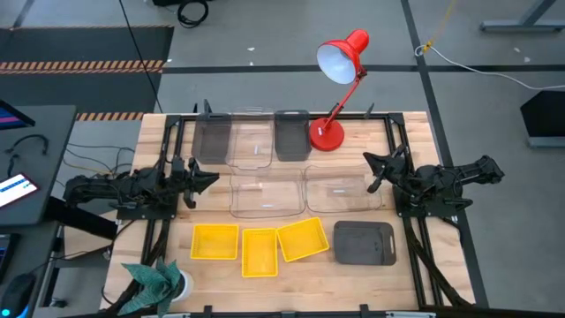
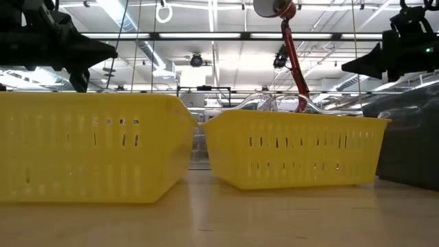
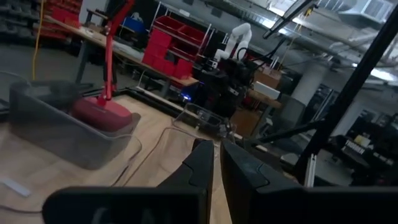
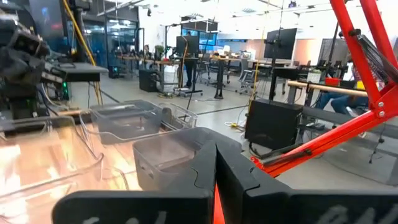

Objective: Stack baskets by color
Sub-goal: Stack the bottom black bin on the top right black bin

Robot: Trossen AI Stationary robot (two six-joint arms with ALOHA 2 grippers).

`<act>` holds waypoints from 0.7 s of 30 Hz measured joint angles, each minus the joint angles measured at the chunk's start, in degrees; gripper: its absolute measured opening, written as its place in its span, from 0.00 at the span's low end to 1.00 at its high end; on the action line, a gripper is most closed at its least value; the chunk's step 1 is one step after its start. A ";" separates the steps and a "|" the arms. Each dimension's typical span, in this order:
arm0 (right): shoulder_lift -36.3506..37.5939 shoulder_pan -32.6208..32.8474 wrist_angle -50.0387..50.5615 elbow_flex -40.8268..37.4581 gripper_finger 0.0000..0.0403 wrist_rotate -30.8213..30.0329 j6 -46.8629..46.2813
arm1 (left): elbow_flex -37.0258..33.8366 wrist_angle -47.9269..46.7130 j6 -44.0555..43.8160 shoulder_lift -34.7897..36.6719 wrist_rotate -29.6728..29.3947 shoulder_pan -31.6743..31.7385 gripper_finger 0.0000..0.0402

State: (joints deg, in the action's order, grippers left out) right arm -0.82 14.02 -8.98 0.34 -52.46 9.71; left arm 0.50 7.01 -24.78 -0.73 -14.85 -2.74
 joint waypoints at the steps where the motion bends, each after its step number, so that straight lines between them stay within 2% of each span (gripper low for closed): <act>1: 0.00 0.00 -0.04 0.00 0.03 0.01 -0.11 | -0.01 0.11 -0.48 0.00 0.00 0.00 0.08; 8: 0.00 -0.02 -7.40 0.01 0.03 2.03 -12.00 | 0.00 2.64 -1.06 -0.01 3.34 0.00 0.08; 11: -0.01 -0.02 -9.29 0.01 0.03 8.14 -15.20 | -0.01 6.12 1.77 0.00 5.13 0.00 0.08; 16: -0.02 0.00 -10.29 0.02 0.03 20.13 -15.74 | -0.01 13.98 11.32 0.00 12.11 -0.01 0.07; 21: -0.52 -0.02 -9.79 0.00 0.03 21.71 -23.03 | 0.00 15.39 13.75 0.00 11.60 -0.02 0.06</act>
State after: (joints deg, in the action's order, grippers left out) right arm -1.34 14.00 -18.77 0.34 -30.75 -13.32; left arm 0.50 22.40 -11.03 -0.73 -3.26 -2.76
